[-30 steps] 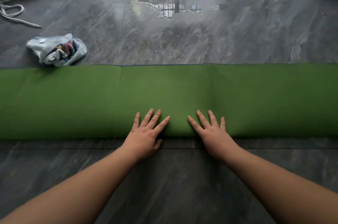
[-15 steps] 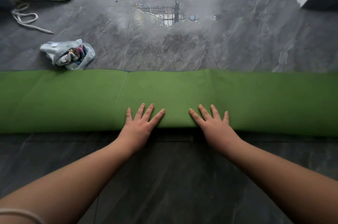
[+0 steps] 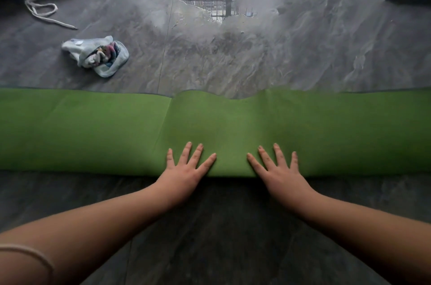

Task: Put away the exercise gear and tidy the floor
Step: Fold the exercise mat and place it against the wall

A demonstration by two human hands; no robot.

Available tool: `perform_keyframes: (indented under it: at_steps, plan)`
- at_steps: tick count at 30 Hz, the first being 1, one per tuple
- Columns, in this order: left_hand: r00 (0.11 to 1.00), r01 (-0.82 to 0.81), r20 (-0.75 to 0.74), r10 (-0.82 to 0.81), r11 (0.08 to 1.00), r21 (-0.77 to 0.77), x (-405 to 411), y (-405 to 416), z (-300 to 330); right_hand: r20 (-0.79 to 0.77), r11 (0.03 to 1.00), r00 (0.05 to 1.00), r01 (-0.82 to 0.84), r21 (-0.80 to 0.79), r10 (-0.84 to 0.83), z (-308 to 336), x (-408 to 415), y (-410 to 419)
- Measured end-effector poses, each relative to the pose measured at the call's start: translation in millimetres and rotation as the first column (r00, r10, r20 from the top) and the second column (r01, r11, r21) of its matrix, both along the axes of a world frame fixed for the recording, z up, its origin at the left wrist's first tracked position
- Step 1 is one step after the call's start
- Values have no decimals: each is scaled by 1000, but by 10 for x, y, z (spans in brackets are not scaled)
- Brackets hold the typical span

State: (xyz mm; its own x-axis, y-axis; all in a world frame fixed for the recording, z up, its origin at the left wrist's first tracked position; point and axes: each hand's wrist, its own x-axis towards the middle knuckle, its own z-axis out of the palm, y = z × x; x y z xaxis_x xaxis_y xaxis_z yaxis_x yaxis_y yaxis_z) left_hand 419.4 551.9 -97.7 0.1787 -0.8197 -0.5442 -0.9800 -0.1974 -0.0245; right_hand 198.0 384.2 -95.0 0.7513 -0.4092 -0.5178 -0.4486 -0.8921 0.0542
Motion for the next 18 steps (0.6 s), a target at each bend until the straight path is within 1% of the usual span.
perform_keyframes:
  at_steps: [8,12,15,18]
  plan:
    - [999,54,-3,-54,993,101,-15,49,-200,-68,998,996,-65,-11,64,-284,-140,40]
    - [997,73,-28,-70,987,140,107,-31,-254,-69,999,997,-39,29,41,-422,-160,-117]
    - [997,56,-65,-48,990,127,145,-64,-323,-45,997,999,2,82,2,-466,-166,-243]
    - [995,51,-91,-44,995,80,99,-148,-312,-32,989,999,32,142,-27,-430,-175,-300]
